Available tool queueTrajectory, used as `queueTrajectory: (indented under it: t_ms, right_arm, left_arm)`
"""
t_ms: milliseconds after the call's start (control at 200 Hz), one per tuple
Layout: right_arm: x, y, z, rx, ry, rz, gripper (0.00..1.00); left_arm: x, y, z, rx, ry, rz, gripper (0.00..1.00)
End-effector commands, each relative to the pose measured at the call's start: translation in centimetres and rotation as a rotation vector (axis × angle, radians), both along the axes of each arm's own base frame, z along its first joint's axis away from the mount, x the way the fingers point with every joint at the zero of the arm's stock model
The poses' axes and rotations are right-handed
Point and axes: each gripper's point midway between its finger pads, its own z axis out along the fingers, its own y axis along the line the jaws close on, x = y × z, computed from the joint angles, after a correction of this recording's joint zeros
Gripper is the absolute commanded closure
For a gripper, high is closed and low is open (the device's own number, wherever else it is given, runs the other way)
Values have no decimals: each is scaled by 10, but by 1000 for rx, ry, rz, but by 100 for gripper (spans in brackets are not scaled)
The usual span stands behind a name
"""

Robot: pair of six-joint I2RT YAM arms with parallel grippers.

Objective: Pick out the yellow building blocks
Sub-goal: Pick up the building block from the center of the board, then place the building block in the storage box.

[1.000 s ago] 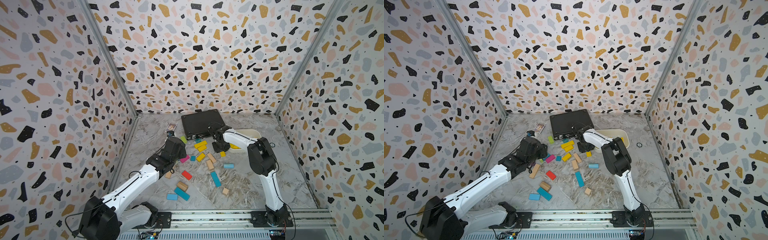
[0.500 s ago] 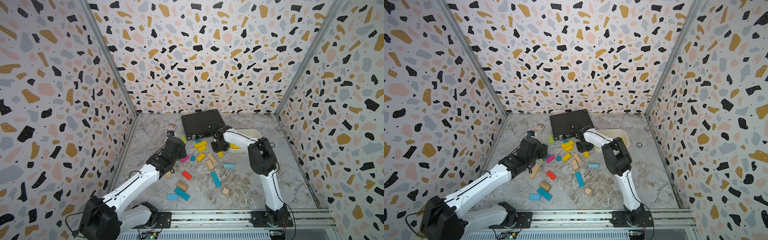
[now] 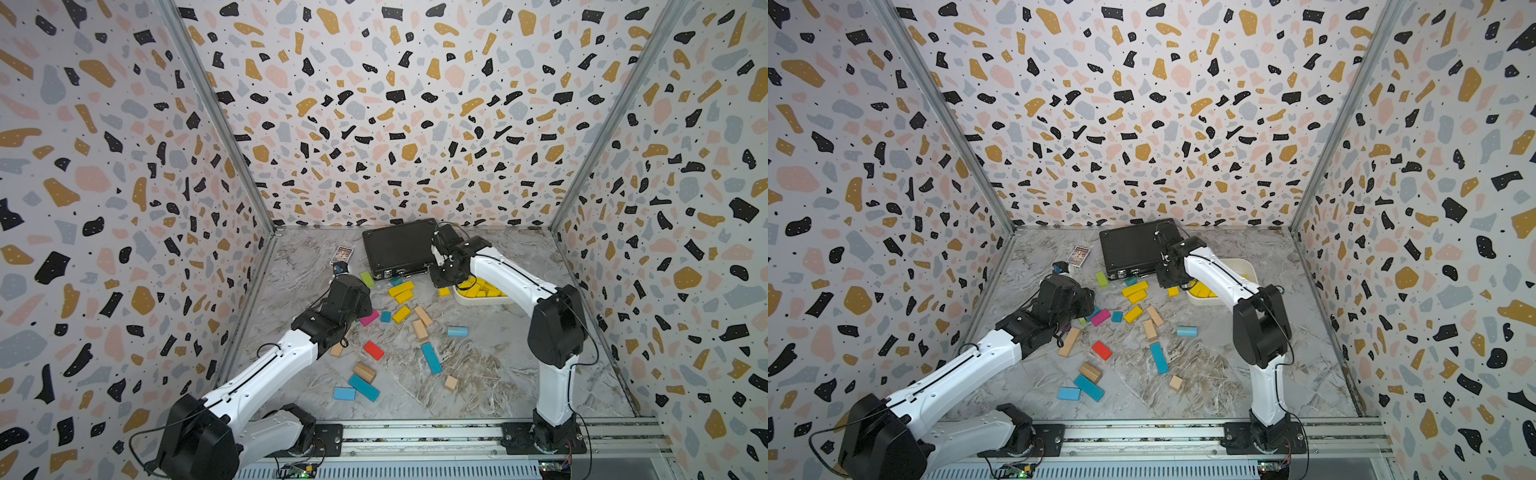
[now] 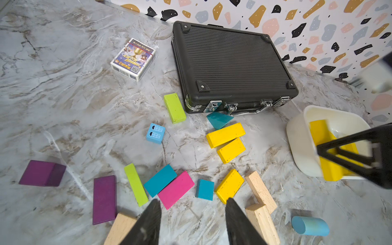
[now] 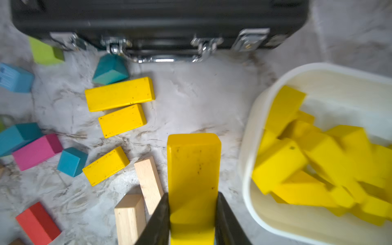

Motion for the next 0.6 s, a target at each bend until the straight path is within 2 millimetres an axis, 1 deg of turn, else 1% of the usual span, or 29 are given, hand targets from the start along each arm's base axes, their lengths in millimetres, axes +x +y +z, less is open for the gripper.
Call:
queueTrajectory:
  t_ms: [0, 75, 125, 185, 245, 400, 471, 596]
  right_arm:
    - [-4, -62, 16, -63, -9, -99, 82]
    - [-1, -99, 13, -75, 5, -177, 82]
    - [2, -121, 8, -83, 20, -221, 83]
    - [6, -141, 2, -93, 34, -271, 83]
    - [12, -157, -3, -93, 45, -317, 83]
    - [32, -180, -27, -88, 86, -410, 82]
    - [39, -181, -40, -74, 120, -420, 82]
    - [49, -177, -57, -59, 140, -418, 81]
  left_arm:
    - [2, 4, 6, -5, -33, 13, 50]
    - [3, 2, 5, -10, -34, 8, 50]
    - [4, 0, 5, -15, -33, 3, 50]
    - [5, -2, 4, -19, -29, -5, 50]
    - [6, -4, 3, -21, -22, -12, 50]
    - [7, -11, 2, -22, -13, -45, 50]
    - [7, -13, 1, -21, -5, -62, 50]
    - [6, -16, -2, -16, 4, -86, 49]
